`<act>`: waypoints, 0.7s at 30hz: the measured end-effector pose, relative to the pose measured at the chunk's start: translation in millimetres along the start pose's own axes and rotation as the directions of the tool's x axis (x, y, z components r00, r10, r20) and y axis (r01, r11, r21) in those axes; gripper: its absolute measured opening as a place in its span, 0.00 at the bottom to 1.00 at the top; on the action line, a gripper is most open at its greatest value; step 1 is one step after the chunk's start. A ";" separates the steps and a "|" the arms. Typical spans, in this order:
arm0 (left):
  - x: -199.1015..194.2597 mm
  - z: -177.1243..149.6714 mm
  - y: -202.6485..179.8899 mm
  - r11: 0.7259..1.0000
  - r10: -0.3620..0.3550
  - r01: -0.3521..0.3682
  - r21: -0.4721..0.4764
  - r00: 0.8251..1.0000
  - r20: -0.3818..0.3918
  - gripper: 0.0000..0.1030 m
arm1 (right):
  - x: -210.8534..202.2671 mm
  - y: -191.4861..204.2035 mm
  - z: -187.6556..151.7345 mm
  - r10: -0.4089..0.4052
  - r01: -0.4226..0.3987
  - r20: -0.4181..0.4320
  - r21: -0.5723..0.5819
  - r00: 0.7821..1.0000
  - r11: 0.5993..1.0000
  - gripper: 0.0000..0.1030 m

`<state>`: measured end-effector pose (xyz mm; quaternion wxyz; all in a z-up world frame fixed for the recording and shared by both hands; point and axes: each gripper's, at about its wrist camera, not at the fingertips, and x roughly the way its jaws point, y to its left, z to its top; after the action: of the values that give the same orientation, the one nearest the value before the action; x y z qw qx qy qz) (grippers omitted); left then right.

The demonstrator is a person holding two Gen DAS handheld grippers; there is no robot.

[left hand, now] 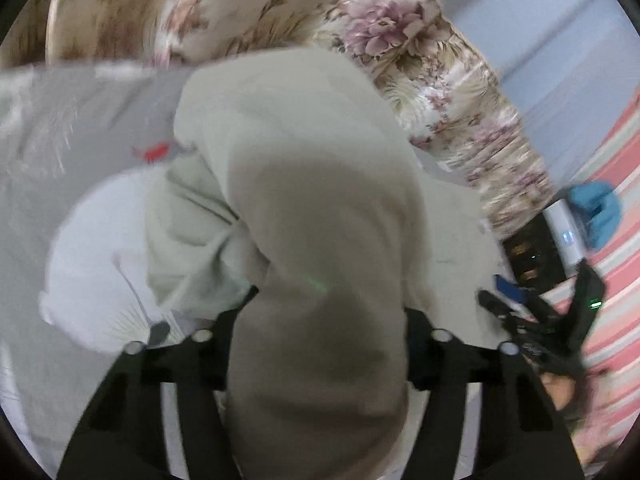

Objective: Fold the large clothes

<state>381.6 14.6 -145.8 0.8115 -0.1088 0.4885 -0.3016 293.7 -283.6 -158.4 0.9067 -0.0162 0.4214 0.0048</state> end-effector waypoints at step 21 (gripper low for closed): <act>100.5 -23.3 -234.4 0.421 0.720 -0.652 0.631 0.663 0.206 0.31 | -28.1 -94.8 -15.2 0.156 -0.161 0.042 0.180 0.987 0.970 0.19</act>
<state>306.0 -228.7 -120.1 0.8205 0.4073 0.3884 -0.0998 266.1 -378.7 -144.2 0.9068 0.1008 0.4075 0.0388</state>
